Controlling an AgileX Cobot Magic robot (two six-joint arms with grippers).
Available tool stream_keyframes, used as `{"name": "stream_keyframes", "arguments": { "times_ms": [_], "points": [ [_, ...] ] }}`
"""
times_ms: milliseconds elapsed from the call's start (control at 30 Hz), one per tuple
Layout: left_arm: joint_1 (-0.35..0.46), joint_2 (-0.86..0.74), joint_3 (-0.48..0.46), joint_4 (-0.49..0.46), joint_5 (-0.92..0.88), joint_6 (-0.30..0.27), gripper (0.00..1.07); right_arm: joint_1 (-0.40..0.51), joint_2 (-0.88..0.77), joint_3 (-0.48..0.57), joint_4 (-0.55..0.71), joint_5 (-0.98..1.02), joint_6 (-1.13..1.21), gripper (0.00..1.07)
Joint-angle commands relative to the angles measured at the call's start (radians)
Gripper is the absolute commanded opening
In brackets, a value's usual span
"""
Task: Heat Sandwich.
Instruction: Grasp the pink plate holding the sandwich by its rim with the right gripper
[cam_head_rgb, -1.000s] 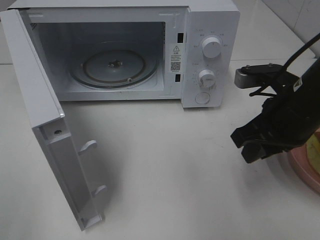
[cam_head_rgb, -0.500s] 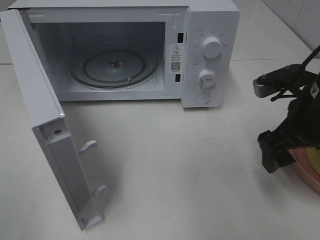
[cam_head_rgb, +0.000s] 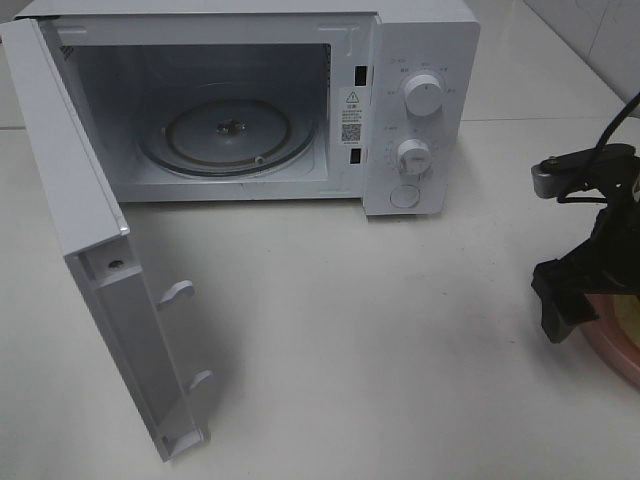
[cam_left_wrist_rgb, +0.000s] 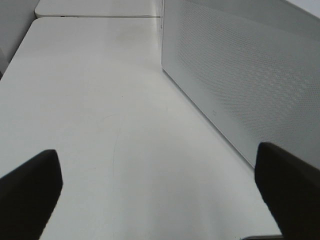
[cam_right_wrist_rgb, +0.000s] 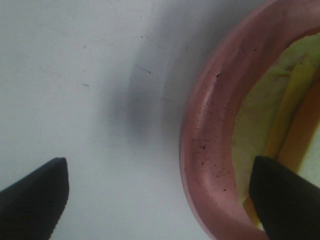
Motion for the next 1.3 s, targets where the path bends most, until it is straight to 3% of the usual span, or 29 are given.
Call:
{"name": "stream_keyframes", "arguments": {
  "times_ms": [33,467,1033,1167,1267,1300],
  "points": [
    [-0.004,-0.026,0.004,-0.009,-0.009,-0.001,1.01,-0.012,0.027,-0.008,0.003,-0.037,0.013,0.92],
    [-0.004,-0.026,0.004,-0.009,-0.009,-0.001,1.01,-0.012,0.162,-0.011,-0.065,-0.164,0.104,0.90],
    [-0.004,-0.026,0.004,-0.009,-0.009,-0.001,1.01,-0.012,0.225,-0.026,-0.088,-0.172,0.116,0.82],
    [-0.004,-0.026,0.004,-0.009,-0.009,-0.001,1.01,-0.012,0.225,-0.026,-0.089,-0.172,0.116,0.70],
    [-0.004,-0.026,0.004,-0.009,-0.009,-0.001,1.01,-0.012,0.225,-0.026,-0.133,-0.164,0.160,0.47],
    [-0.004,-0.026,0.004,-0.009,-0.009,-0.001,1.01,-0.012,0.225,-0.026,-0.133,-0.164,0.160,0.47]
  ]
}}
